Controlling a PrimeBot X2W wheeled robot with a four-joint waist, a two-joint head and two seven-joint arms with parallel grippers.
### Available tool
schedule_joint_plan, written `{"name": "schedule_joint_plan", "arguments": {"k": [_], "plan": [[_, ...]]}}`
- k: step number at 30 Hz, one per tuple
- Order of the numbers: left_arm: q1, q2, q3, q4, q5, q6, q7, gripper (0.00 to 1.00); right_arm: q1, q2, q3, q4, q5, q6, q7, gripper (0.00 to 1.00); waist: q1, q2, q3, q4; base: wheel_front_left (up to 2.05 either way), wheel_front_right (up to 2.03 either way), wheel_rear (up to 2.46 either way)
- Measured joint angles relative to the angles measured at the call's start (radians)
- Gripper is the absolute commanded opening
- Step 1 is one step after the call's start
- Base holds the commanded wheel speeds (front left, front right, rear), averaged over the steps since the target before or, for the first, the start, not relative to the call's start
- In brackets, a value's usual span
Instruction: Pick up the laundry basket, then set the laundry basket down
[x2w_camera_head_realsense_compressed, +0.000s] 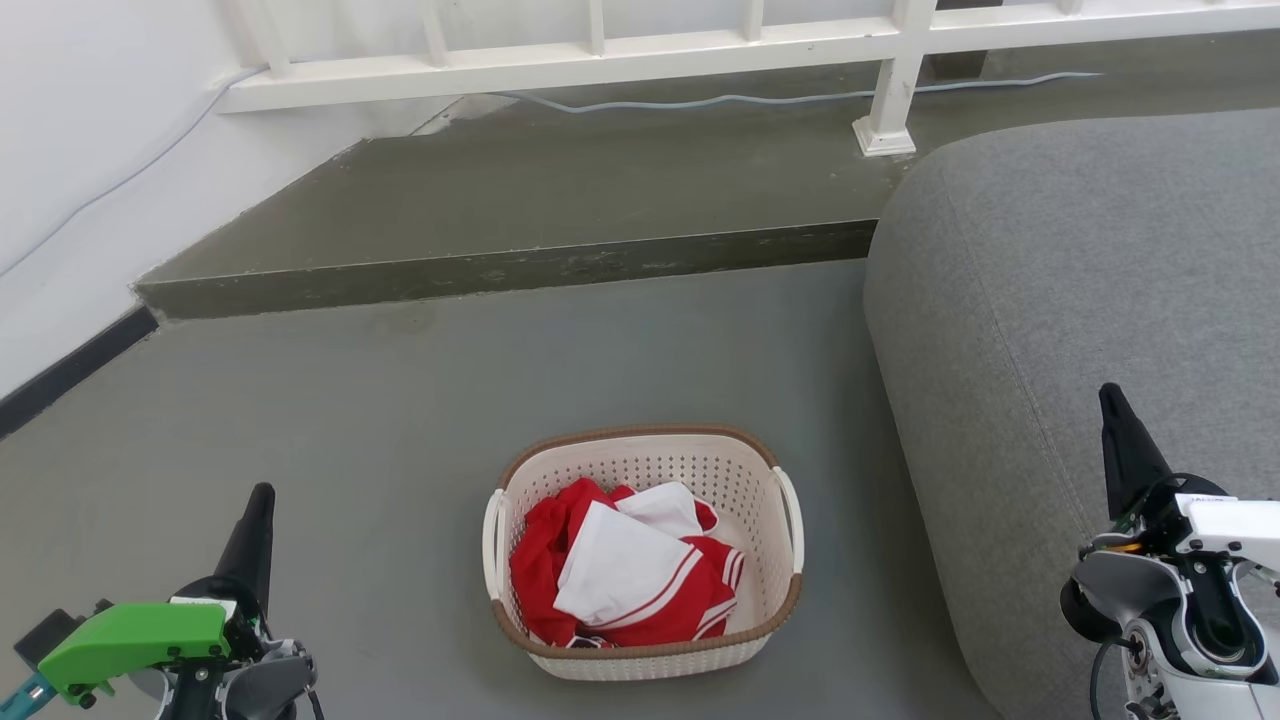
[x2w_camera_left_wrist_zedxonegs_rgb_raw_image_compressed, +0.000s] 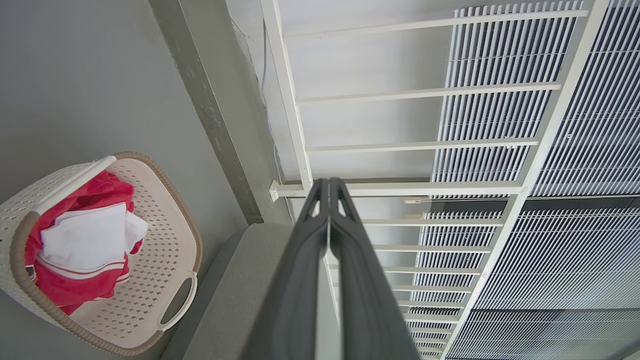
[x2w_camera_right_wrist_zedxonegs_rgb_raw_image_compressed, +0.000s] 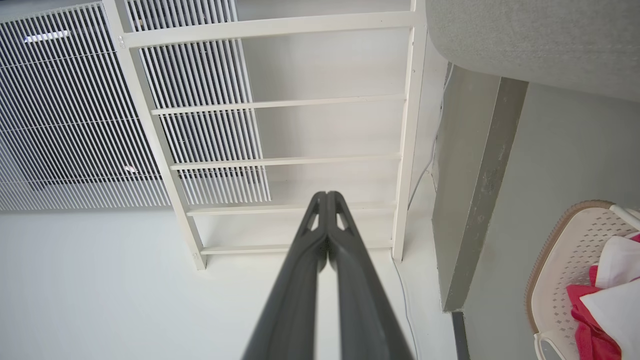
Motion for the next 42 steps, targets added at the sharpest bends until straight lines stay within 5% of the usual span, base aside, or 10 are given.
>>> {"name": "schedule_joint_plan", "arguments": {"k": [11,12,42], "plan": [[0.002,-0.002,0.0,0.006,0.0,0.0,0.0,0.0,0.001,0.002,-0.001,0.006,0.001,0.0,0.0,0.0,0.0,0.0,0.0,0.0,0.0,0.0,0.0],[0.007,-0.006,-0.001,0.016,0.0,0.001,0.0,1.0,0.007,0.005,0.0,0.015,0.001,0.0,0.0,1.0,0.0,0.0,0.0,0.0,0.0,0.0,0.0],[0.032,-0.015,-0.055,-0.005,0.022,0.001,-0.089,1.0,0.037,0.025,0.07,-0.032,-0.043,-0.002,-0.041,1.0,0.0,0.0,0.003,0.0,0.0,0.0,0.0]]}}
